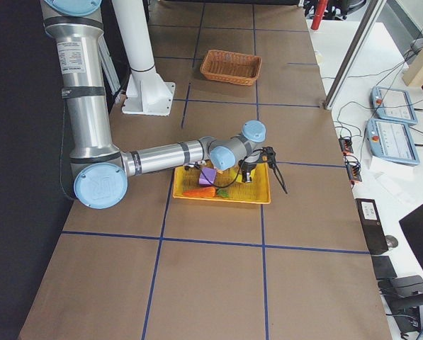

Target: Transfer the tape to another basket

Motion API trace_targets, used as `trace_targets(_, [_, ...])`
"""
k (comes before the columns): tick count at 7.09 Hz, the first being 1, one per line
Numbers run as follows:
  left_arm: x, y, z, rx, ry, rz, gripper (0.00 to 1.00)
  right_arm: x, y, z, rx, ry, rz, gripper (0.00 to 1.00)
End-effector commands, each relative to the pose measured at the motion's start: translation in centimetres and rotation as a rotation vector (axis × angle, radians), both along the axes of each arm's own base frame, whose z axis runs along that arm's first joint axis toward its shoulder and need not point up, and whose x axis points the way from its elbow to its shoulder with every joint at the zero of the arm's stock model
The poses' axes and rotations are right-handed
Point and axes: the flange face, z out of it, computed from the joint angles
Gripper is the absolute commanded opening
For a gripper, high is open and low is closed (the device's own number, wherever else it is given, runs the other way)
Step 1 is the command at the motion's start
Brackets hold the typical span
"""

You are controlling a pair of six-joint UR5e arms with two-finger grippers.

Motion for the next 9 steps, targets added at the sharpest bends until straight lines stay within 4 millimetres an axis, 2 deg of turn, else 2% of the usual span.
trace_targets(1, [0.0,0.1,0.0,-0.001,0.005,0.0,1.0,2.9,0.0,-4.6,0.061,-0.06,0.042,0.0])
trace_targets(3, [0.0,-0.1,-1.0,0.023,0.005,0.0,1.0,3.5,0.5,-9.2,0.023,-0.153,0.089,0.0])
trace_targets(4, [0.0,0.0,-2.1,0.048,0.006,0.0,1.0,2.8,-0.4,-12.9,-0.021,-0.2,0.15,0.0])
trace_targets(6, [0.3,-0.4,-4.7,0.103,0.005,0.006,1.0,-3.7,-0.6,-20.4,-0.119,-0.304,0.185,0.0])
trace_targets(7, [1.9,-0.7,-6.2,0.13,0.013,0.036,1.0,-5.4,-0.2,-23.0,-0.162,-0.366,0.211,0.01])
trace_targets(9, [5.5,-1.0,-11.5,0.109,0.154,-0.005,1.0,-7.1,2.3,-25.4,-0.221,-0.531,0.239,0.01])
